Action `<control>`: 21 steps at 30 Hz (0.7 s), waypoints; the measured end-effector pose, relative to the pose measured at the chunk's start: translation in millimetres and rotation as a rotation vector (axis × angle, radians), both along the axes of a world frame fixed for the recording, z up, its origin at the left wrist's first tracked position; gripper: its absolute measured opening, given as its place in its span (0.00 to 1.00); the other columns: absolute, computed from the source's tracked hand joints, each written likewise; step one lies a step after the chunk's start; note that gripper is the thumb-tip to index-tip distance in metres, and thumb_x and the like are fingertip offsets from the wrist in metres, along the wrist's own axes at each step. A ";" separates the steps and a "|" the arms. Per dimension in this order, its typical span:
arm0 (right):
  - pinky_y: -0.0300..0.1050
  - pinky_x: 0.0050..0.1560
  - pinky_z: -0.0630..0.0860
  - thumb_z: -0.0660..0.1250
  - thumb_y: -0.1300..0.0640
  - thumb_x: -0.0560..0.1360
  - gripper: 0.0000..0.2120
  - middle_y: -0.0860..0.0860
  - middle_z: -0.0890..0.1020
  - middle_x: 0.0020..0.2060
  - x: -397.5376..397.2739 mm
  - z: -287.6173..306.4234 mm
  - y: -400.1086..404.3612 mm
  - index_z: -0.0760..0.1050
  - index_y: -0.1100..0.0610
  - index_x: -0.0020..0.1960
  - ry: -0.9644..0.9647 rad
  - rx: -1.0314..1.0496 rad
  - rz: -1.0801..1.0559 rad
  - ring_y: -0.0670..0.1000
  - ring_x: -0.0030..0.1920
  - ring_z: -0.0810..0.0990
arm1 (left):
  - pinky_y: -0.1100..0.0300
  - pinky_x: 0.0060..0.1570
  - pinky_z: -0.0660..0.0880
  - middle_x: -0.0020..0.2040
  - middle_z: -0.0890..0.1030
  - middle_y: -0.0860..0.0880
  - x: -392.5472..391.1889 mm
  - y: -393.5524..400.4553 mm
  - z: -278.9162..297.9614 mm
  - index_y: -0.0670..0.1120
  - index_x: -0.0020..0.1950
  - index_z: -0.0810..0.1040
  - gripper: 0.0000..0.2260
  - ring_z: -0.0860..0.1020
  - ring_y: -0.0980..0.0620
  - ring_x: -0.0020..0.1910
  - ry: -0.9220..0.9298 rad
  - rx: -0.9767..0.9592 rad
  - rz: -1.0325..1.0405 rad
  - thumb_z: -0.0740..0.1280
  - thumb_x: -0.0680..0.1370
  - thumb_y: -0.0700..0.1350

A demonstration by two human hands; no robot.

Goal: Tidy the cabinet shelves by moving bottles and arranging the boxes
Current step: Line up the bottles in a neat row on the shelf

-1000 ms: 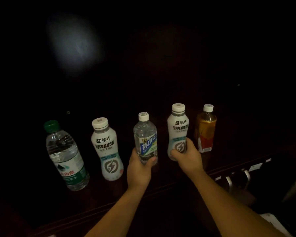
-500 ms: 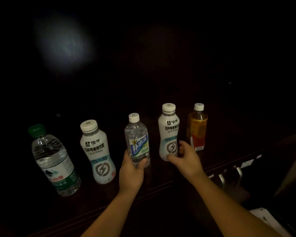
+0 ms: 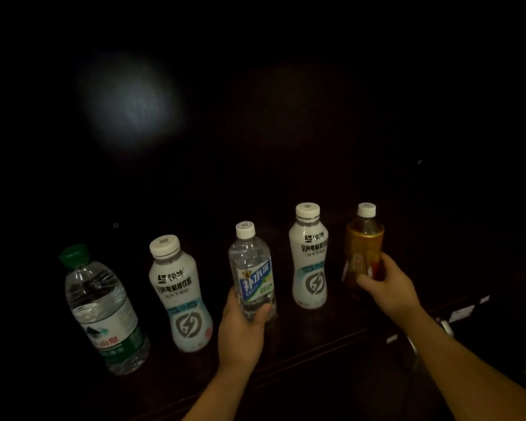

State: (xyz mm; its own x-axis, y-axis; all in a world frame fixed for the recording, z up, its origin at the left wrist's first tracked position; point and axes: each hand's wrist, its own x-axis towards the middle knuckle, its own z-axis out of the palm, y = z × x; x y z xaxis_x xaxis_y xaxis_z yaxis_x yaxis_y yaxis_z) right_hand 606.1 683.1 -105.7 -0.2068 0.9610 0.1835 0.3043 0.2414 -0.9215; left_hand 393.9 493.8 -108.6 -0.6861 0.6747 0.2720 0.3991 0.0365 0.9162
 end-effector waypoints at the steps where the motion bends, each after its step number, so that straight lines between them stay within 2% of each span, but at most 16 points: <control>1: 0.38 0.41 0.70 0.74 0.53 0.68 0.21 0.41 0.79 0.47 4.0 0.6 2.4 0.69 0.36 0.55 0.004 -0.025 0.043 0.48 0.51 0.79 | 0.65 0.49 0.69 0.56 0.78 0.58 -0.3 0.2 -0.6 0.62 0.63 0.67 0.24 0.76 0.58 0.55 0.005 0.001 0.001 0.71 0.73 0.45; 3: 0.40 0.47 0.71 0.75 0.54 0.66 0.25 0.44 0.79 0.51 4.3 1.9 4.5 0.69 0.41 0.59 -0.002 -0.040 0.078 0.49 0.55 0.78 | 0.64 0.49 0.69 0.56 0.78 0.58 -0.2 0.8 -1.8 0.62 0.63 0.67 0.23 0.76 0.58 0.55 0.010 0.005 0.000 0.71 0.73 0.45; 4: 0.43 0.53 0.71 0.77 0.53 0.64 0.29 0.45 0.77 0.54 1.4 2.1 4.8 0.68 0.44 0.61 -0.016 -0.032 0.071 0.48 0.59 0.73 | 0.65 0.48 0.68 0.55 0.78 0.59 0.6 0.9 -1.8 0.62 0.62 0.67 0.23 0.76 0.59 0.54 0.008 0.005 0.000 0.71 0.73 0.45; 6: 0.52 0.61 0.67 0.79 0.46 0.61 0.40 0.48 0.69 0.59 -6.8 1.6 1.8 0.64 0.47 0.67 -0.093 0.007 -0.010 0.46 0.61 0.62 | 0.66 0.47 0.68 0.55 0.78 0.58 0.9 0.9 -1.9 0.61 0.63 0.68 0.23 0.76 0.59 0.54 0.013 0.006 -0.001 0.71 0.73 0.45; 7: 0.55 0.62 0.68 0.80 0.44 0.59 0.42 0.49 0.68 0.60 -9.4 0.9 -0.2 0.64 0.49 0.68 -0.118 0.028 -0.050 0.47 0.61 0.62 | 0.65 0.48 0.68 0.55 0.78 0.58 0.9 0.7 -2.3 0.59 0.64 0.68 0.23 0.76 0.59 0.54 0.014 0.004 -0.002 0.71 0.73 0.45; 8: 0.55 0.61 0.71 0.80 0.44 0.59 0.41 0.51 0.70 0.60 -10.8 0.2 -1.3 0.65 0.50 0.67 -0.121 0.049 -0.070 0.48 0.60 0.66 | 0.65 0.48 0.68 0.56 0.78 0.57 0.7 0.6 -2.3 0.58 0.66 0.68 0.24 0.76 0.58 0.54 0.013 0.001 -0.003 0.71 0.73 0.45; 10: 0.52 0.52 0.77 0.79 0.48 0.60 0.34 0.52 0.76 0.56 -10.0 -1.9 -1.5 0.69 0.51 0.62 -0.080 0.058 -0.073 0.51 0.55 0.75 | 0.64 0.50 0.68 0.56 0.78 0.57 0.2 0.3 -2.1 0.57 0.67 0.68 0.24 0.76 0.59 0.55 0.017 0.001 -0.004 0.71 0.73 0.45; 12: 0.41 0.41 0.74 0.78 0.53 0.61 0.29 0.48 0.78 0.50 -6.3 -3.1 0.0 0.69 0.48 0.58 -0.053 0.030 -0.070 0.48 0.49 0.79 | 0.63 0.51 0.69 0.56 0.78 0.57 0.0 0.7 -2.0 0.57 0.67 0.68 0.24 0.76 0.58 0.55 0.028 -0.002 -0.001 0.71 0.73 0.45; 14: 0.36 0.38 0.69 0.78 0.55 0.63 0.33 0.42 0.76 0.46 -2.6 -4.0 2.5 0.67 0.48 0.63 -0.031 0.008 -0.050 0.42 0.45 0.76 | 0.62 0.52 0.69 0.57 0.78 0.56 0.2 1.0 -2.0 0.57 0.67 0.68 0.24 0.76 0.57 0.55 0.031 -0.009 0.002 0.71 0.73 0.46; 16: 0.35 0.38 0.68 0.77 0.57 0.64 0.36 0.39 0.75 0.45 0.0 -6.6 5.3 0.65 0.50 0.67 -0.030 -0.007 -0.027 0.40 0.44 0.75 | 0.60 0.53 0.70 0.57 0.79 0.56 -0.2 1.3 -3.0 0.57 0.67 0.68 0.24 0.76 0.57 0.56 0.026 -0.006 0.005 0.71 0.73 0.46; 18: 0.37 0.40 0.70 0.77 0.57 0.65 0.37 0.39 0.76 0.46 2.7 -6.6 5.6 0.63 0.50 0.69 -0.048 -0.017 -0.009 0.46 0.48 0.77 | 0.60 0.54 0.71 0.58 0.79 0.55 0.3 0.5 -2.8 0.57 0.67 0.69 0.24 0.77 0.57 0.57 0.019 -0.007 0.000 0.71 0.73 0.46; 21: 0.49 0.53 0.74 0.78 0.55 0.66 0.42 0.48 0.77 0.56 8.0 0.3 -1.0 0.59 0.54 0.72 -0.069 -0.037 0.021 0.54 0.58 0.76 | 0.60 0.54 0.72 0.58 0.79 0.54 3.2 -3.3 1.6 0.55 0.64 0.69 0.23 0.77 0.55 0.58 0.005 -0.026 0.002 0.73 0.72 0.47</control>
